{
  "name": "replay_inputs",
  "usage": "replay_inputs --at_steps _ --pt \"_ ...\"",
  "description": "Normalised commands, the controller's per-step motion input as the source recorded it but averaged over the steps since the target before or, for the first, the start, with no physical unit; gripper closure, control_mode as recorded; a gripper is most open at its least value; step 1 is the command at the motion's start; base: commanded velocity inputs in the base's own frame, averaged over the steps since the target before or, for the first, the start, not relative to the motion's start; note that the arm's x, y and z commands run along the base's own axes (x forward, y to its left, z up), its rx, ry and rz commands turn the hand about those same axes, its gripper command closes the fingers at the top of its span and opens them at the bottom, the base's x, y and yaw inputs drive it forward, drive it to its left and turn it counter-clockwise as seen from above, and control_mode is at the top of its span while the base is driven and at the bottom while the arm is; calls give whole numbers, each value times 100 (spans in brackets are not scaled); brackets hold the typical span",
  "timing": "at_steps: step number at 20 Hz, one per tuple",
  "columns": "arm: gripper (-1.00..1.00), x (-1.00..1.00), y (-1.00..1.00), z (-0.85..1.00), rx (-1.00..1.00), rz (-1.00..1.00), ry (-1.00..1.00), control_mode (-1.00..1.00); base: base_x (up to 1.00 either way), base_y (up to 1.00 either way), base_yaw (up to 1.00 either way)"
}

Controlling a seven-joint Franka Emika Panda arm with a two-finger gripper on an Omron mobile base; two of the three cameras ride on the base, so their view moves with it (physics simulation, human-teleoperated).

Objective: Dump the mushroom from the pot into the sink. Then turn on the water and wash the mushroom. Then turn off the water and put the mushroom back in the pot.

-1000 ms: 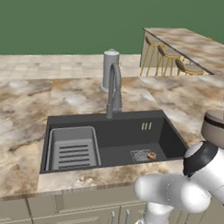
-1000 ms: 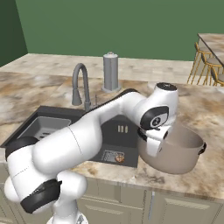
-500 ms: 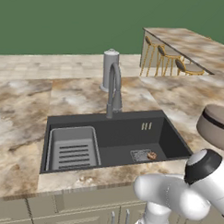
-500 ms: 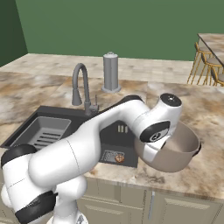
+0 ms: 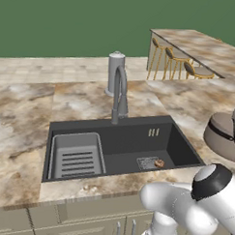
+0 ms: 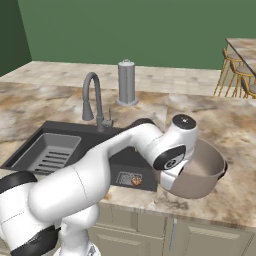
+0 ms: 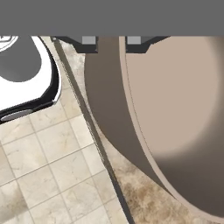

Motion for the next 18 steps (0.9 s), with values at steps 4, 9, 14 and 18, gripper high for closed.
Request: replay_inputs --at_steps 4,9,14,18 --pt "100 31 0 -22 -1 0 0 -100 0 0 0" --pt "100 38 0 -21 0 0 0 -100 0 0 0" --pt "100 28 0 -21 0 0 0 -100 0 0 0" --pt "100 28 -3 -17 0 0 0 -100 0 0 0"
